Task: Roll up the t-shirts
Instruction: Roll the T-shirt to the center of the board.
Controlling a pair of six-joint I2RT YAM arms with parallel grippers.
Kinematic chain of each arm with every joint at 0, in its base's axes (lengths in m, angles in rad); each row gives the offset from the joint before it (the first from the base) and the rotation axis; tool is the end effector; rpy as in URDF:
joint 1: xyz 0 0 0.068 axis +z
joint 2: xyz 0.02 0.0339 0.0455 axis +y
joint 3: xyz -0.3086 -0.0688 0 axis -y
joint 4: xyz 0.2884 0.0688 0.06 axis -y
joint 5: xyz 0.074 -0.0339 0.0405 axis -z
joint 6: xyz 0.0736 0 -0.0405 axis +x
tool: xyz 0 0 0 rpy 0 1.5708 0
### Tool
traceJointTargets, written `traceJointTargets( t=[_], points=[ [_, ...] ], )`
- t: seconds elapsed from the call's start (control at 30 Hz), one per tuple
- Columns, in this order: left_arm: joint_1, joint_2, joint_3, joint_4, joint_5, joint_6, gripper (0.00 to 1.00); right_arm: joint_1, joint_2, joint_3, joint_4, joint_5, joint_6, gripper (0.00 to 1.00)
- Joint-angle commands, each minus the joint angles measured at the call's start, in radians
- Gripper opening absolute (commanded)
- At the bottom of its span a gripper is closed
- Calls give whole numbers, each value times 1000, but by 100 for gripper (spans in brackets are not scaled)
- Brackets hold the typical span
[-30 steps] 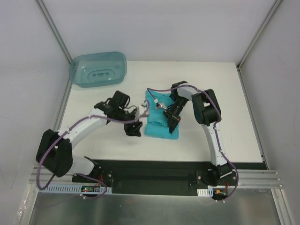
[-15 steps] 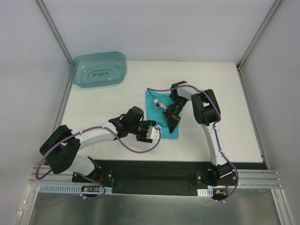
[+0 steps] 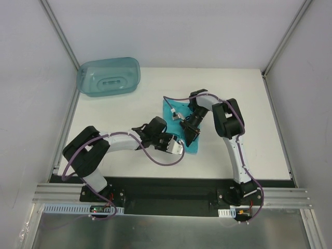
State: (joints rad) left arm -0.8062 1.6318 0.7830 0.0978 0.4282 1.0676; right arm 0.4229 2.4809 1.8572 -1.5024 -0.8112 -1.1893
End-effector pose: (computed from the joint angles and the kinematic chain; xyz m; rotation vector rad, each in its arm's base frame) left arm 0.2393 -0.2936 0.1486 1.9433 1.1641 -0.3585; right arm 0.4040 0.2404 0.0772 1.6717 -2.0491 -1.3251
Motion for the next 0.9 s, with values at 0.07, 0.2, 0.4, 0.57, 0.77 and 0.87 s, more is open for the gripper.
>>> traceJointTargets(
  t=[0.07,0.2,0.4,0.57,0.77,0.87],
  points=[
    [-17,77,64,-176,7,80,10,-125,-193,43,-153,-40,-27,84],
    [-10,74,91,-256,64,52,0,-273,-462,50,-66,70,6,100],
    [24,137,232,-381,159,-119,0,-375,-1204,-463,1065,497,373,96],
    [76,169,327,-463,269,-273,0,-348,-1245,-393,1018,206,685,99],
    [110,192,375,-527,380,-340,0,30,-1342,-704,1059,693,234,96],
    [133,218,416,-570,446,-372,0,112,-1470,-1013,1169,669,70,96]
  ],
)
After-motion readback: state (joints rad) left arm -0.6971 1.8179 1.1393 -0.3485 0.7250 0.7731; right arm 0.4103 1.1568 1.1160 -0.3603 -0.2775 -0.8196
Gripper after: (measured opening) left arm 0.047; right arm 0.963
